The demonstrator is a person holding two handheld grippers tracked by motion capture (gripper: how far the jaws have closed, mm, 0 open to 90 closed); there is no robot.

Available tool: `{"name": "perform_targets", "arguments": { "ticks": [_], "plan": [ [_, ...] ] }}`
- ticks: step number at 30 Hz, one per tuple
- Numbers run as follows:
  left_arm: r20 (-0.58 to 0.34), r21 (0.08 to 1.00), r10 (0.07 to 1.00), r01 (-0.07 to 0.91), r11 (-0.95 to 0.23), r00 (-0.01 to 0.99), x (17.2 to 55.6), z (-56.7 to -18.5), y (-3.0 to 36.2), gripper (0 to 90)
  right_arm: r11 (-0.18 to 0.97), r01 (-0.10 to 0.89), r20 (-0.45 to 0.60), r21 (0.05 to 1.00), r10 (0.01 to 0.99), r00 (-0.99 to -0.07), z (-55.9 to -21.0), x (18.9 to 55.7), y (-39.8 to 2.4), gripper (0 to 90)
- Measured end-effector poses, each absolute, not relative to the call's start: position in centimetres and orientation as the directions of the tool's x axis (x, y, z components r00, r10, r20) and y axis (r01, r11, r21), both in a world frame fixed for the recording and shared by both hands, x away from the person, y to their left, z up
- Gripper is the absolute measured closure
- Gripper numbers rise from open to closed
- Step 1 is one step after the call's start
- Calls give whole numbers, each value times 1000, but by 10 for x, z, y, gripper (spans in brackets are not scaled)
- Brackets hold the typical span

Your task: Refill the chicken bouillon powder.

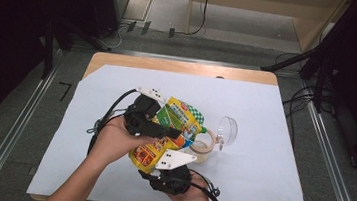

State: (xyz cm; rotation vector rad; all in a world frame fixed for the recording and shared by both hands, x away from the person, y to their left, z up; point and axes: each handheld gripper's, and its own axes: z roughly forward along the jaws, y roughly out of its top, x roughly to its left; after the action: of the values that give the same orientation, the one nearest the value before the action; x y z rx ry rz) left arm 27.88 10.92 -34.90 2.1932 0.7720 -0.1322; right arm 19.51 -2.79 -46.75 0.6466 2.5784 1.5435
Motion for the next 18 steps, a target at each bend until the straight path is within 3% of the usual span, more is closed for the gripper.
{"name": "perform_targets", "arguments": {
  "ticks": [3, 12, 18],
  "plan": [
    [-338, 640, 503, 586, -497, 796, 280, -350, 108, 620, 409, 313, 152, 857, 380, -912, -467, 196, -26, 659],
    [-348, 621, 520, 608, -495, 780, 283, -354, 104, 590, 385, 342, 194, 857, 375, -907, -464, 200, -28, 655],
    [-410, 599, 528, 656, -459, 744, 290, -355, 100, 596, 385, 319, 174, 866, 366, -914, -457, 200, -27, 646]
  ]
}}
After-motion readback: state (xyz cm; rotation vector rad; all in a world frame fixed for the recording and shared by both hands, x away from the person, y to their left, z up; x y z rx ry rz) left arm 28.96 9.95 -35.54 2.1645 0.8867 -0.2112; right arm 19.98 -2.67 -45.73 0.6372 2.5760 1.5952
